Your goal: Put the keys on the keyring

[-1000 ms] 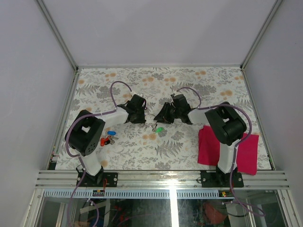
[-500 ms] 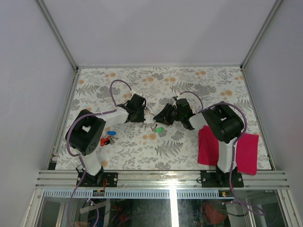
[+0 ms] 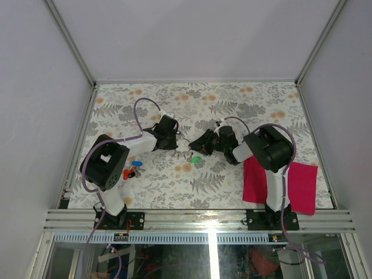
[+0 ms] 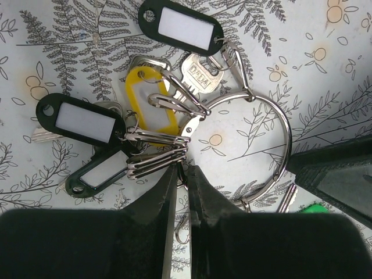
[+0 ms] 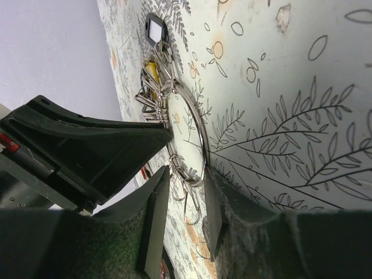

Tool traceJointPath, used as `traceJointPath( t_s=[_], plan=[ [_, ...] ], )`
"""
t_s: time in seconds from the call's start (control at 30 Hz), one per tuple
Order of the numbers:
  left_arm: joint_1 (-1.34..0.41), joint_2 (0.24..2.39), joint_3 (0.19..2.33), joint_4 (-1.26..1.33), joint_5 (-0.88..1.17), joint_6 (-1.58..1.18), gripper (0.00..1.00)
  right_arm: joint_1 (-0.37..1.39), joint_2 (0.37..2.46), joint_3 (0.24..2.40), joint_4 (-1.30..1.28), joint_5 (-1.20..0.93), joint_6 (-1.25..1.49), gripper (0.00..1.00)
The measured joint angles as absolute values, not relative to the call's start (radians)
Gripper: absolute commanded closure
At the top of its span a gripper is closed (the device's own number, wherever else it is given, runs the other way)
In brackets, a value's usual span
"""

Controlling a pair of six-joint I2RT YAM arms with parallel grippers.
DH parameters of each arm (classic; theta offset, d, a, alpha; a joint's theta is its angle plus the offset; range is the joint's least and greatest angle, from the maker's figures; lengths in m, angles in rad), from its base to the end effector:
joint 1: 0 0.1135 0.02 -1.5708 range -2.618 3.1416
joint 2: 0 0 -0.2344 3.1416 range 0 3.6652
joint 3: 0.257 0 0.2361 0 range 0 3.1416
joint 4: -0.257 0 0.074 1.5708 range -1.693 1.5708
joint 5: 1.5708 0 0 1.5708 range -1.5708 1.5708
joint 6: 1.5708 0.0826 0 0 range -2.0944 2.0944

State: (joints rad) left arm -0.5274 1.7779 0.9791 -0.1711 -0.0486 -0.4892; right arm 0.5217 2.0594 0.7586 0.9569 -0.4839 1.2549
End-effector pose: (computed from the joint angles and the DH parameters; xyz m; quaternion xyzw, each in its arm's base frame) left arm 0.3122 -0.1772 0.0921 0.0111 0.9549 -0.1237 0.2698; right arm 0.3166 0.2263 0.0668 0.1558 0.7905 0.5573 0.2005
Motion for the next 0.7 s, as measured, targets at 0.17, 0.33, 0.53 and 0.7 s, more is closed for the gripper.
traceJointPath(
  t_s=[0.17, 0.33, 0.53, 0.7],
  plan=[
    [-0.521, 1.768, 0.952, -0.131, -0.034, -0.495, 0.92, 0.519, 2.086, 0.741, 1.037, -0.48, 1.285, 0.67],
    [-0.514, 1.756, 0.925, -0.09, -0.022, -0.505, 0.92, 0.514, 2.112, 0.736, 1.099, -0.48, 1.312, 0.66],
    [-0.507, 1.747, 0.9, -0.049, -0.002, -0.513, 0.91, 0.514, 2.114, 0.731, 1.121, -0.48, 1.318, 0.65],
    [-0.502, 1.745, 0.885, -0.017, 0.016, -0.523, 0.91, 0.508, 2.114, 0.721, 1.169, -0.479, 1.323, 0.69]
  ],
)
